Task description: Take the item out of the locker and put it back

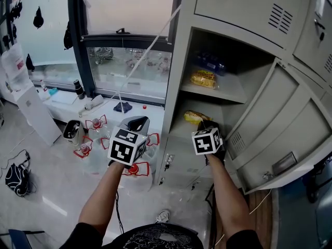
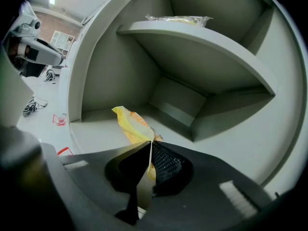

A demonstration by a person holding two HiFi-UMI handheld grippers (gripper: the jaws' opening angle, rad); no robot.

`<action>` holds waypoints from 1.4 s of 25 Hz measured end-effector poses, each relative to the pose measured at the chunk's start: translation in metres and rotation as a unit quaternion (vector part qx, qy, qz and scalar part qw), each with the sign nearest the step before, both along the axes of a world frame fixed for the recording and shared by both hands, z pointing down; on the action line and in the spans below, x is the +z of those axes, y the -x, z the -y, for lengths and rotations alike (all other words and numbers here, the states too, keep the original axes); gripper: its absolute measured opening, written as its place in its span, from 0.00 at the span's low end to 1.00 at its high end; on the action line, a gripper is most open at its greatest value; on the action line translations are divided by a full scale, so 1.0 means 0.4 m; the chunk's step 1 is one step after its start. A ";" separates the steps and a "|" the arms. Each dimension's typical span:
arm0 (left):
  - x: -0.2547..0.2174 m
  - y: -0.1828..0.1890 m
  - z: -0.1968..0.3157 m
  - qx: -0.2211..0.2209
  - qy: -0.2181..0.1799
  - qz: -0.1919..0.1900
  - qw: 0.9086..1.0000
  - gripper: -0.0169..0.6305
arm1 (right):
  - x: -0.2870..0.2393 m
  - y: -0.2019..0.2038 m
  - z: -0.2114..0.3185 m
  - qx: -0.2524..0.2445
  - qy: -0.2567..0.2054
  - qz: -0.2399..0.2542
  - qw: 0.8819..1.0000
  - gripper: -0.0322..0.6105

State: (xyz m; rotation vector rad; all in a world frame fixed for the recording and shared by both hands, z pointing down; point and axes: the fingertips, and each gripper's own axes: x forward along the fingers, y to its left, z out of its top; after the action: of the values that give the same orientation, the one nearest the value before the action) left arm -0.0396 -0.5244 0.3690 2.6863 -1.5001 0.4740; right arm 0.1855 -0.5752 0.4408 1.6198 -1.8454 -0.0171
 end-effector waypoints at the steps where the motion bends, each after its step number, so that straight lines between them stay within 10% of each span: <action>1: 0.001 0.000 -0.001 0.000 0.001 0.000 1.000 0.03 | 0.001 0.000 -0.001 -0.001 0.000 0.000 1.000 0.10; 35: -0.004 0.001 -0.088 0.011 0.011 -0.004 1.000 0.03 | -0.081 0.032 -0.116 -0.008 -0.036 0.063 0.997 0.18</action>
State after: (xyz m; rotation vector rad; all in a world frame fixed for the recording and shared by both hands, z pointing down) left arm -0.0399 -0.4892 0.3672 2.6888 -1.4555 0.4784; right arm 0.1727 -0.5289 0.4082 1.6889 -1.9744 0.0127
